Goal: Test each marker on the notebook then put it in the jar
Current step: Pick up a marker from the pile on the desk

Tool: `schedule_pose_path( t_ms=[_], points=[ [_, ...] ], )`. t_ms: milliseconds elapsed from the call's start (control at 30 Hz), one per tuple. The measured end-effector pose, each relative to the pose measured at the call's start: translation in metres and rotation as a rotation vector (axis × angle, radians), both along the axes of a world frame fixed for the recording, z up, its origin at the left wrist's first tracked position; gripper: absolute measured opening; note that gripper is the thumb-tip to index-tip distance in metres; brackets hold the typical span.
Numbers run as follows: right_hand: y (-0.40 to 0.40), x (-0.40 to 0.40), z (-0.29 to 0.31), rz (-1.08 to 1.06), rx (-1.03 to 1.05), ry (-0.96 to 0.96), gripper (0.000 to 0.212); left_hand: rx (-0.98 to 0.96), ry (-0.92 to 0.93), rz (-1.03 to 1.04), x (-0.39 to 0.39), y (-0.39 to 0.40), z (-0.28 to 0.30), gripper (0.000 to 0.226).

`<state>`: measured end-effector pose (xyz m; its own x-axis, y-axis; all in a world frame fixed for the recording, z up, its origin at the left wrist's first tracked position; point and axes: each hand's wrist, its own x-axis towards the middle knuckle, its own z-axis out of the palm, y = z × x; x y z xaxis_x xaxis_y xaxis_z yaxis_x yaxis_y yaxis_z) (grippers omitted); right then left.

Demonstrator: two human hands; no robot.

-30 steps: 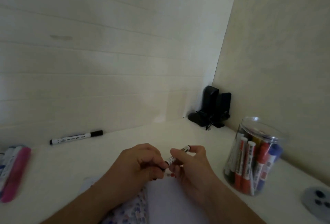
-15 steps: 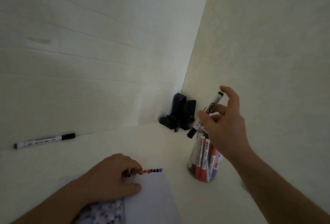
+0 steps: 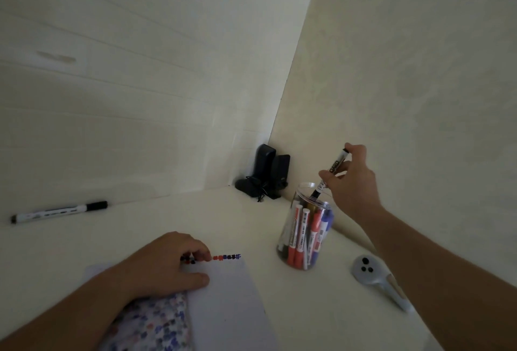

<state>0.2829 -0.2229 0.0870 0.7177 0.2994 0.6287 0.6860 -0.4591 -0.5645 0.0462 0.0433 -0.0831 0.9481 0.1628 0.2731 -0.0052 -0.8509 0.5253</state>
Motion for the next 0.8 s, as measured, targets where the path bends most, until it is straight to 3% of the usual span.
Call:
schedule_pose_path(
  t_ms=[200,433,567,800],
  points=[
    [0.009,-0.002,0.007,0.025,0.004,-0.016,0.065,-0.002,0.014,0.005,0.000,0.001,-0.001,0.039],
    [-0.003,0.004,-0.002,0.052,-0.326,-0.070,0.062,-0.006,0.011,-0.004,0.001,0.001,-0.001,0.043],
    [-0.008,0.002,-0.010,0.074,-0.224,-0.036,0.043,-0.008,0.013,-0.002,0.001,0.000,-0.001,0.036],
    [-0.011,-0.001,-0.017,0.075,-0.237,-0.091,0.039,-0.009,0.009,0.001,0.000,0.000,0.000,0.031]
  ],
)
